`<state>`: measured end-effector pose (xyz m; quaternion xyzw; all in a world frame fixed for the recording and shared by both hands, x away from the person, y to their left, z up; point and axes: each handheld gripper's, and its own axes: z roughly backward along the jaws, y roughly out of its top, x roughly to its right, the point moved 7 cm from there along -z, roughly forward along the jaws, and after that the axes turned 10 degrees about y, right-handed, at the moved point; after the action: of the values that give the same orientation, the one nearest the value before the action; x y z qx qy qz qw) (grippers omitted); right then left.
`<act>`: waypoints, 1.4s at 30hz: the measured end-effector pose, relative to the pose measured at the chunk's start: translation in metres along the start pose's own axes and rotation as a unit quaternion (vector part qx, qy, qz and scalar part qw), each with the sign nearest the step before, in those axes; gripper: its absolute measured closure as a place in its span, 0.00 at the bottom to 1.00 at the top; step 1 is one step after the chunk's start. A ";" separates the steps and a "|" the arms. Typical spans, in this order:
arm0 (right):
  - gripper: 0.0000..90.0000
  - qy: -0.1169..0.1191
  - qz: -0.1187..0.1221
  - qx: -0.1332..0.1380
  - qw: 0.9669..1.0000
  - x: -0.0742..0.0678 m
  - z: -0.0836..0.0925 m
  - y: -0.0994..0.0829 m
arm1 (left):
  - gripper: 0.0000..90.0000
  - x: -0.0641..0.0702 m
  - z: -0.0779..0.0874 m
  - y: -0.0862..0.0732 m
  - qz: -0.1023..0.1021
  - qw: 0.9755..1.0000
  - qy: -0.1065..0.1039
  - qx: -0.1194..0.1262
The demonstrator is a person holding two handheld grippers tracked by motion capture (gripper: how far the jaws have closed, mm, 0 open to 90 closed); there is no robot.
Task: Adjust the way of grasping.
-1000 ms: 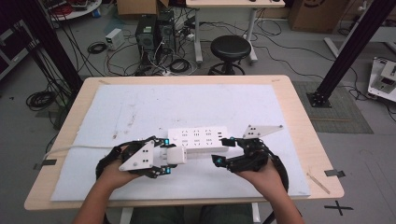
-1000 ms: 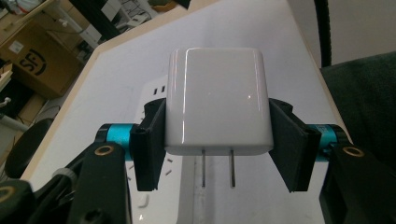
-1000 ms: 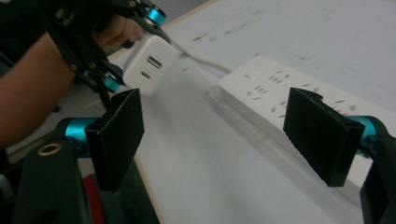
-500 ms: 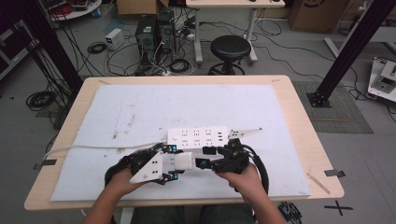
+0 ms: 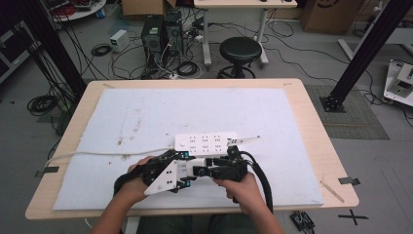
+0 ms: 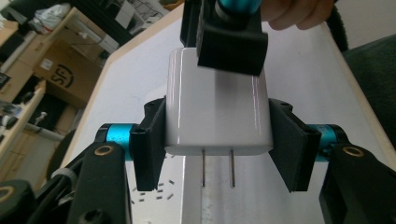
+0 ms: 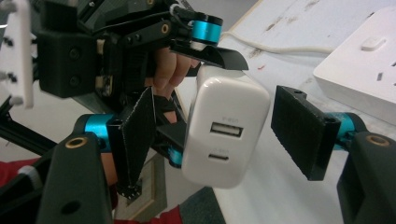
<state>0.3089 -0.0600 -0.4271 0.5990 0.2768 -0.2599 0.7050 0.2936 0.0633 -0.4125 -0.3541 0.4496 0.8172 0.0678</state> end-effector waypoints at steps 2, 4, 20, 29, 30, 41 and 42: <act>0.41 0.007 0.002 0.009 1.000 0.001 -0.002 0.000 | 0.47 0.000 0.000 0.001 0.002 1.000 0.005 0.001; 0.47 0.015 -0.005 0.016 1.000 0.001 -0.003 0.000 | 0.47 -0.001 0.000 0.001 -0.002 1.000 0.007 0.001; 0.66 0.017 -0.016 0.029 0.999 0.003 -0.006 -0.003 | 0.47 0.000 -0.001 0.003 -0.011 1.000 0.012 -0.001; 0.70 0.013 -0.039 0.029 0.999 0.006 -0.004 -0.003 | 0.44 -0.001 -0.004 0.002 -0.006 1.000 0.023 -0.005; 0.70 0.013 -0.039 0.029 0.999 0.006 -0.004 -0.003 | 0.38 -0.001 -0.004 0.002 -0.006 1.000 0.023 -0.005; 0.70 -0.058 -0.016 0.051 0.997 0.016 0.031 0.010 | 0.29 -0.024 0.032 0.005 0.035 0.997 0.061 0.010; 0.70 -0.057 -0.014 0.054 0.997 0.017 0.034 0.012 | 0.29 -0.028 0.037 0.004 0.042 0.997 0.065 0.010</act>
<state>0.3320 -0.0922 -0.4260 0.6161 0.2299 -0.3181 0.6829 0.2934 0.0951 -0.3791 -0.3871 0.4754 0.7900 0.0077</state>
